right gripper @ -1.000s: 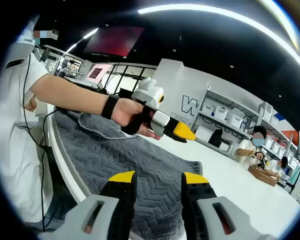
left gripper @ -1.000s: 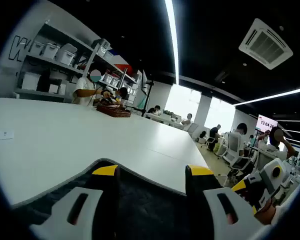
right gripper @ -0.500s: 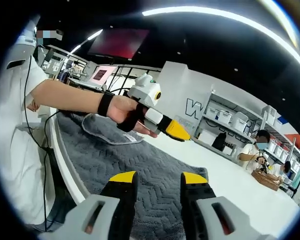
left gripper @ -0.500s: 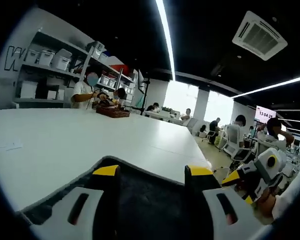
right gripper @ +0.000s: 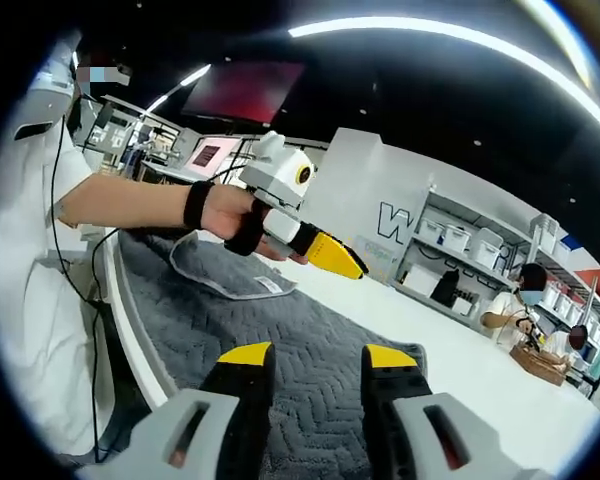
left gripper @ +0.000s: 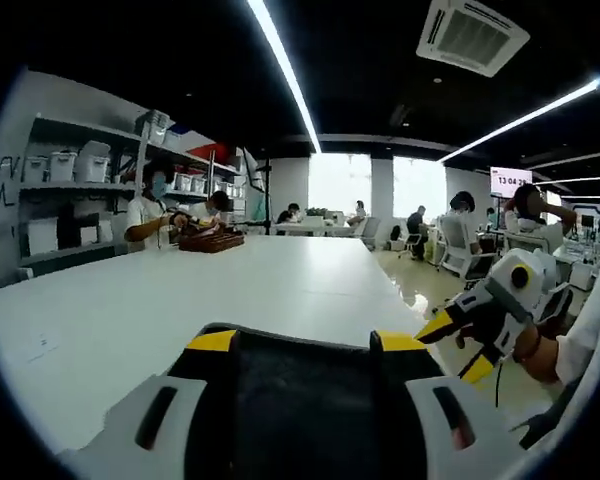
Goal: Open the folded towel by lifting each exposed corner and separating the folded layers until the towel lies flat within the target outline without major curled edges
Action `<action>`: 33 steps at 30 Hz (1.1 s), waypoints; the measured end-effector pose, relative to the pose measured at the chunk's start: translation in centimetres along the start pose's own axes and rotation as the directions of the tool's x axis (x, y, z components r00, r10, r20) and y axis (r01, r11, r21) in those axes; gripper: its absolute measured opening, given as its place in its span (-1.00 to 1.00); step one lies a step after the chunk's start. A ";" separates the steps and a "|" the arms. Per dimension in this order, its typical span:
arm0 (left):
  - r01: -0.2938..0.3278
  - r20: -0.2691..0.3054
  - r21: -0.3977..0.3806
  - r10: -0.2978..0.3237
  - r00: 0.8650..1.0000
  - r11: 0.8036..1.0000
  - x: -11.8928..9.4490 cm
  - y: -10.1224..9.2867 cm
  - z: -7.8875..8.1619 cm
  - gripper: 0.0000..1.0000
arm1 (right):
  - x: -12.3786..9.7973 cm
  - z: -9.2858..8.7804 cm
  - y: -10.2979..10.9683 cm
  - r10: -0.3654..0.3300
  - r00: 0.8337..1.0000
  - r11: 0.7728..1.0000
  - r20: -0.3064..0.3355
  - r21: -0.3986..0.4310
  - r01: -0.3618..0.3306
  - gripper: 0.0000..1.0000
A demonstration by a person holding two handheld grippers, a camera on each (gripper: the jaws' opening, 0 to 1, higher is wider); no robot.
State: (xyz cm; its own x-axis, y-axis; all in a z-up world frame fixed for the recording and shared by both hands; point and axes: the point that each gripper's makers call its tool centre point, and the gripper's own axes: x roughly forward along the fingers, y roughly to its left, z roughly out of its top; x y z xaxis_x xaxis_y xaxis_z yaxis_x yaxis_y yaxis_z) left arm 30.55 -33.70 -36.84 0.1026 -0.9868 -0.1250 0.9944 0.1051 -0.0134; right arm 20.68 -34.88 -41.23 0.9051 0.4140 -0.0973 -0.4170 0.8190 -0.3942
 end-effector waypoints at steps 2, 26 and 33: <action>0.006 0.005 0.002 -0.006 1.000 1.000 -0.5 -0.4 0.0 0.00 | 0.2 0.0 0.2 0.008 1.000 1.000 0.001 0.002 -0.008 -0.39; 0.041 0.056 0.045 -0.043 0.997 0.998 -6.0 -3.7 -1.1 0.16 | 2.0 2.2 2.2 0.074 0.995 0.997 0.067 0.028 -0.076 -0.30; 0.022 0.078 0.053 -0.026 0.997 0.998 -8.2 -4.4 -1.1 0.16 | 2.3 2.5 2.3 0.077 0.993 0.993 0.091 0.079 -0.085 -0.15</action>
State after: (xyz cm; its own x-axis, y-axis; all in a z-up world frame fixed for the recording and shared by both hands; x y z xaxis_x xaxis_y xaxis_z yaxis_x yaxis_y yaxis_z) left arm 25.26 -25.94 -36.83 0.0782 -0.9958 -0.0470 0.9964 0.0765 0.0368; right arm 21.55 -31.06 -40.06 0.8588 0.5104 -0.0441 -0.4973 0.8100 -0.3107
